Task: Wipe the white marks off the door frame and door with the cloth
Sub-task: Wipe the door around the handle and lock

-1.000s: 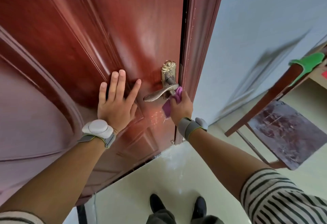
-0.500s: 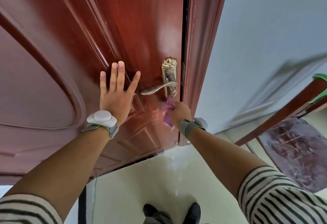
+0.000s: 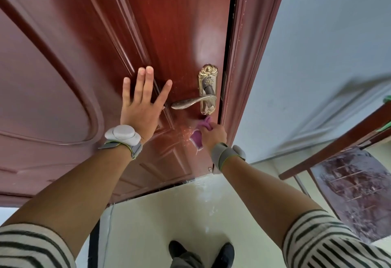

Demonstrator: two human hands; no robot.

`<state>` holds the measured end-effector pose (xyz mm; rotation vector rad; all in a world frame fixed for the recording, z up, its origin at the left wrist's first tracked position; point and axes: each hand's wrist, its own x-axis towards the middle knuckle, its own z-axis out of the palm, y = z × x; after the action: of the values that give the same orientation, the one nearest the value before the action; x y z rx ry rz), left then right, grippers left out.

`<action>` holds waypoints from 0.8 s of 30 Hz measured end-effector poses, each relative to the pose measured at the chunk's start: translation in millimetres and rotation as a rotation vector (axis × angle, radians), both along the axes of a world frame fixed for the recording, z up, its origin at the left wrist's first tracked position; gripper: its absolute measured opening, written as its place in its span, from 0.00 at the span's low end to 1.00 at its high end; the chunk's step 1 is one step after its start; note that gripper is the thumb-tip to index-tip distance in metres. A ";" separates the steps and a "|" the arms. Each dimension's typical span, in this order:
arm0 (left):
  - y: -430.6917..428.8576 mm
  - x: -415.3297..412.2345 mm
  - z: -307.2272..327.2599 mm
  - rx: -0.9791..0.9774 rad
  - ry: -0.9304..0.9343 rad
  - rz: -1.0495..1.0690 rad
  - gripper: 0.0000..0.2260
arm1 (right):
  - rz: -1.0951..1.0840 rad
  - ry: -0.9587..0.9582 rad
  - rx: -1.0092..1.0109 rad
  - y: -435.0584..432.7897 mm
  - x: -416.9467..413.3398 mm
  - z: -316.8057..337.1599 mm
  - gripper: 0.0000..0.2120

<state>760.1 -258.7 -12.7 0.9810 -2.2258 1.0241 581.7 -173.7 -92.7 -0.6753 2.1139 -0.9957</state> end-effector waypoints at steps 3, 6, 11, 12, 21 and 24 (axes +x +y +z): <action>-3.3 1.5 1.0 -0.026 -0.010 -0.001 0.36 | 0.066 0.083 -0.172 -1.4 10.8 13.6 0.08; -2.3 2.9 -0.2 -0.011 -0.005 -0.019 0.36 | -0.070 0.047 -0.112 -0.1 2.0 6.5 0.09; -2.9 2.8 0.1 -0.002 -0.005 -0.023 0.36 | -0.158 0.143 -0.417 18.7 -22.9 27.8 0.07; -3.1 2.7 0.1 -0.001 -0.003 -0.022 0.37 | -0.148 0.179 -0.502 18.2 -26.2 36.3 0.05; -0.9 0.4 -0.3 -0.002 0.003 -0.011 0.41 | 0.161 0.284 0.159 19.6 -46.0 7.8 0.08; 0.8 -2.1 -4.9 -0.002 0.007 0.031 0.44 | -0.050 0.187 -0.029 24.4 -38.9 6.2 0.09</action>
<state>757.9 -258.0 -17.6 1.0199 -2.2096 1.0345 542.8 -149.3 -86.4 -0.7589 2.2916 -1.0258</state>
